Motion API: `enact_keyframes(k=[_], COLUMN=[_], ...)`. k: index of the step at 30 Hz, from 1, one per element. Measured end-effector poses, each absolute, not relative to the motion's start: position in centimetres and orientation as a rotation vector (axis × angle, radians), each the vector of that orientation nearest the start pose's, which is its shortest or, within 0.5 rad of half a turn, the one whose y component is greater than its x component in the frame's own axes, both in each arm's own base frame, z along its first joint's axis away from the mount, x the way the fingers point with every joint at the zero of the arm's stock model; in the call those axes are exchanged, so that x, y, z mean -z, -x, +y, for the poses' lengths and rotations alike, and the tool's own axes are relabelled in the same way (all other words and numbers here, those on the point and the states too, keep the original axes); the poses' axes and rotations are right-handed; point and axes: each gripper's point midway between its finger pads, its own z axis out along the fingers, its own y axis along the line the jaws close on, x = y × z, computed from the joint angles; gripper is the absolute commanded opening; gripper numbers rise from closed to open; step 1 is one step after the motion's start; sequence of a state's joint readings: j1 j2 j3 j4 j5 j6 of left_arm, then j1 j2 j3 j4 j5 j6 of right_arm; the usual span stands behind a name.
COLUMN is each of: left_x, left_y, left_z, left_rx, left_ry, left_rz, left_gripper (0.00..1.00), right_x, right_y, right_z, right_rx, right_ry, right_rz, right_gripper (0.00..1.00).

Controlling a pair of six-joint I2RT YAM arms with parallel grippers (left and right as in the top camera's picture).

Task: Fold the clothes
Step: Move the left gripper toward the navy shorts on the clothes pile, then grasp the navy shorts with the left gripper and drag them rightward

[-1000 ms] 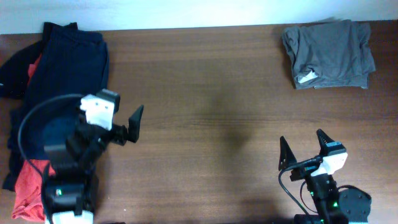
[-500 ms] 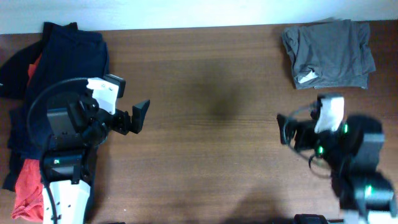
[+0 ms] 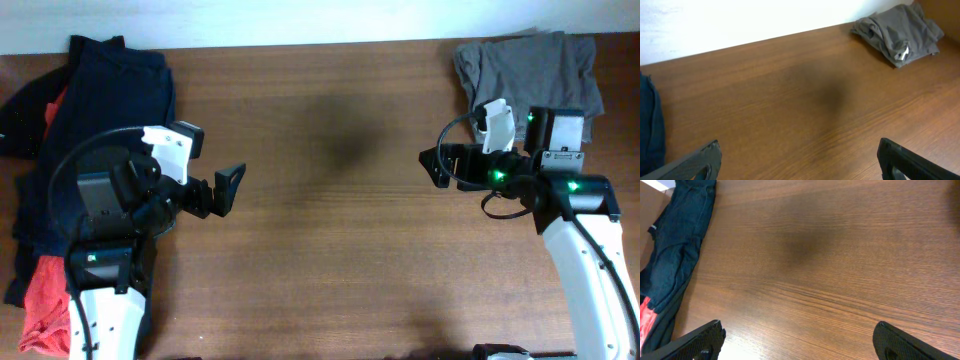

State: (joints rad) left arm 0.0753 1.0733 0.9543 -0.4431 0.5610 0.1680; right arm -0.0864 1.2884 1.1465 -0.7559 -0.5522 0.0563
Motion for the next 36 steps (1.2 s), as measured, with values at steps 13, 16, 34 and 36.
enact_keyframes(k=[13, 16, 34, 36], left_x=[-26.8, -26.1, -14.9, -12.0], left_y=[-41.9, -45.1, -55.4, -55.7], left_z=[-2.6, 0.3, 10.0, 9.9], left_rx=[0.346, 0.168, -0.275, -0.271], left_ry=[-0.121, -0.036, 0.192, 0.189], left_rz=[2.338, 2.398, 2.399, 2.447], left_gripper=[0.99, 0.99, 0.81, 0.72], right_x=[-21.7, -21.7, -21.1, -21.1], right_y=[-34.2, -34.2, -33.6, -33.5], right_z=[5.9, 5.9, 5.7, 5.7], right_rx=[-0.64, -0.627, -0.609, -0.612], right_ry=[0.094, 0.108, 0.111, 0.108], right_rz=[2.4, 2.399, 2.431, 2.439], right_gripper=[0.99, 0.98, 0.99, 0.99])
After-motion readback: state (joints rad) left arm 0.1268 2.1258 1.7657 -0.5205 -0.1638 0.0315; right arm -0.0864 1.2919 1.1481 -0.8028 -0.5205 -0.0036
